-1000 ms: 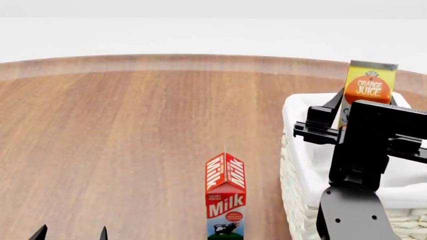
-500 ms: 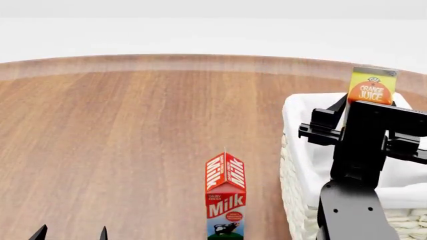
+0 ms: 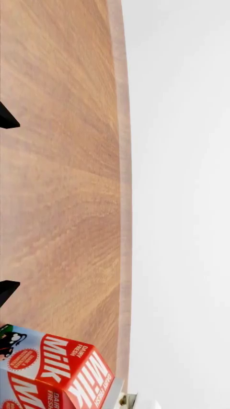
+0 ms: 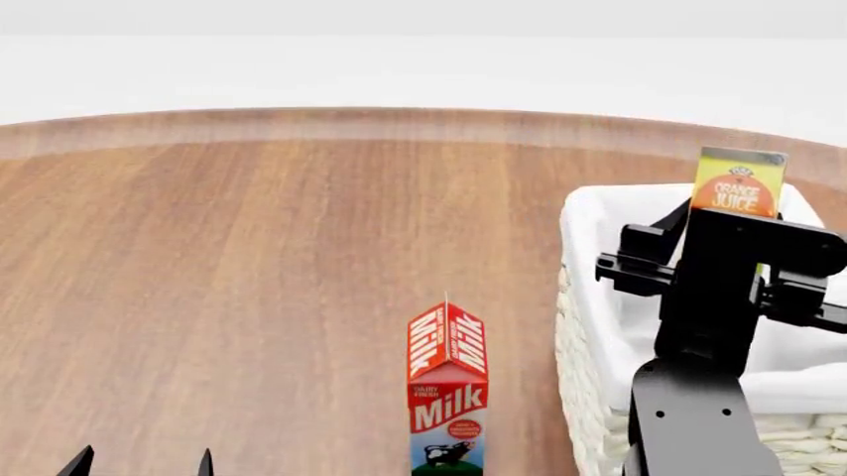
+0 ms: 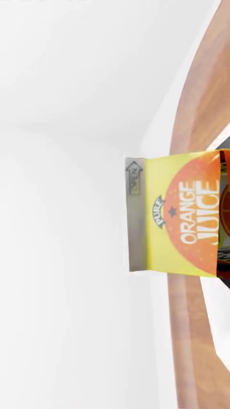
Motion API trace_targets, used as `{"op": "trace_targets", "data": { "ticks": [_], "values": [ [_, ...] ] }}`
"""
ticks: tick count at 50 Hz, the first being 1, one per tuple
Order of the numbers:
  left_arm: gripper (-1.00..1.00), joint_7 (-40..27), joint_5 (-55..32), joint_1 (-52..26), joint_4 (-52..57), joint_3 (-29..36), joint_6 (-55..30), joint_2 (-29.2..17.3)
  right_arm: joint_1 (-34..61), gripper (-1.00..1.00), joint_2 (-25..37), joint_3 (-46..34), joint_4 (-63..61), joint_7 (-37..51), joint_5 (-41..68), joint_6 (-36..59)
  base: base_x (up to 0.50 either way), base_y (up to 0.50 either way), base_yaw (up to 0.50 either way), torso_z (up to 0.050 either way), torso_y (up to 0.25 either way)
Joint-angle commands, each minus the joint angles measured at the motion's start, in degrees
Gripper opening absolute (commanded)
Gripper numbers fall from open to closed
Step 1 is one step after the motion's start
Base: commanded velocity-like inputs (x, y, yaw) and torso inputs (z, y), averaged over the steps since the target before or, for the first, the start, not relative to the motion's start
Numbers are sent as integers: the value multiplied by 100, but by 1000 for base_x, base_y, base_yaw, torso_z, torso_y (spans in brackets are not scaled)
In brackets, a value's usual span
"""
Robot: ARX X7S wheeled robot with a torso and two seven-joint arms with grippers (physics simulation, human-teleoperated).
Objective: Pick up the orange juice, and put it in the basket.
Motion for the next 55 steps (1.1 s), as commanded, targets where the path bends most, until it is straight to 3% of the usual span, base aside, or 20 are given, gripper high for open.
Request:
{"op": "trace_targets", "data": {
  "ticks": [1, 18, 19, 45, 55],
  "values": [
    [100, -11, -10, -4, -2, 14, 5, -9, 227, -100, -49, -27, 424, -26, -310, -253, 0, 0, 0, 0, 0],
    [100, -27, -23, -10, -4, 34, 13, -23, 243, -100, -55, -45, 426, -62, -277, -199, 0, 0, 0, 1, 1],
    [100, -28, -24, -11, -4, 35, 14, -23, 261, 100, -70, -21, 450, -82, -236, -161, 0, 0, 0, 0, 0],
    [100, -53, -44, -20, -8, 65, 25, -43, -111, 100, 45, -49, -552, 46, -163, 334, 0, 0, 0, 0, 0],
    [100, -62, -52, -24, -9, 77, 30, -51, -586, 100, 218, -11, -1756, 133, -26, 753, 0, 0, 0, 0, 0]
  ]
}}
